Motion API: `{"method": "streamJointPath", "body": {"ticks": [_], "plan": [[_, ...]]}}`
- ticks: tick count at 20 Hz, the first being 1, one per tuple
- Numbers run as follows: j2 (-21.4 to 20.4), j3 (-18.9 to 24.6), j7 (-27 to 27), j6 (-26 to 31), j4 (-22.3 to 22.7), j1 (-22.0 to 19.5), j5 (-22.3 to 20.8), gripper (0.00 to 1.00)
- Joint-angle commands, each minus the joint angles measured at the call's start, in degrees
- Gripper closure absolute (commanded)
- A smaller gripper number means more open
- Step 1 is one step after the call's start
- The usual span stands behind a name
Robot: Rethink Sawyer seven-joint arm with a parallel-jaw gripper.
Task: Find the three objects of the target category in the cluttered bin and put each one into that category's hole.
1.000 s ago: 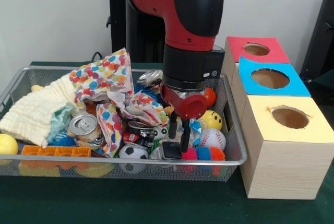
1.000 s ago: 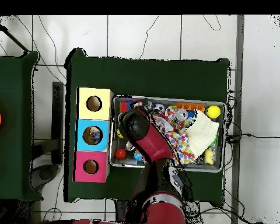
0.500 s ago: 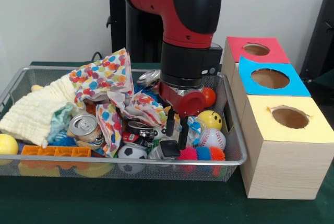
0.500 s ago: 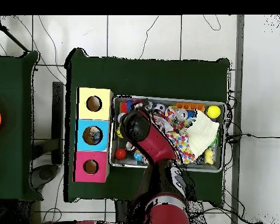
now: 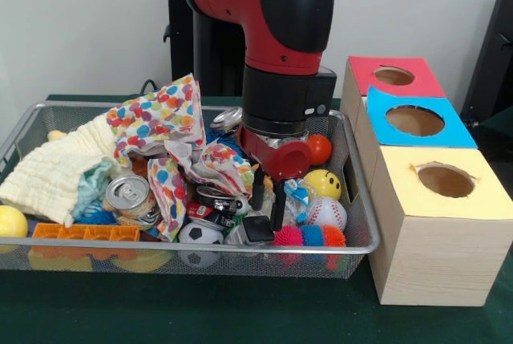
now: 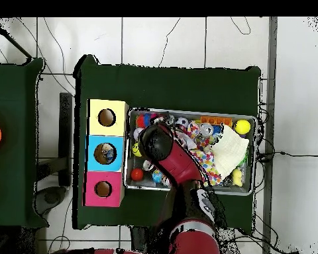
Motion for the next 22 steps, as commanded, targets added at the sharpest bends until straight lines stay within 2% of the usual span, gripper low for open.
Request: {"method": "streamJointPath", "body": {"ticks": [1, 11, 17, 22], "plan": [[3.7, 5.4, 9.9, 1.0, 4.7, -2.6, -1.9, 0.0], [5.8, 7.8, 10.4, -1.7, 4.2, -4.0, -3.5, 0.0], [5.2, 4.6, 9.3, 0.1, 3.9, -2.5, -3.9, 0.0], [2.9, 3.0, 8.8, 2.0, 5.6, -2.0, -4.4, 0.0]]}}
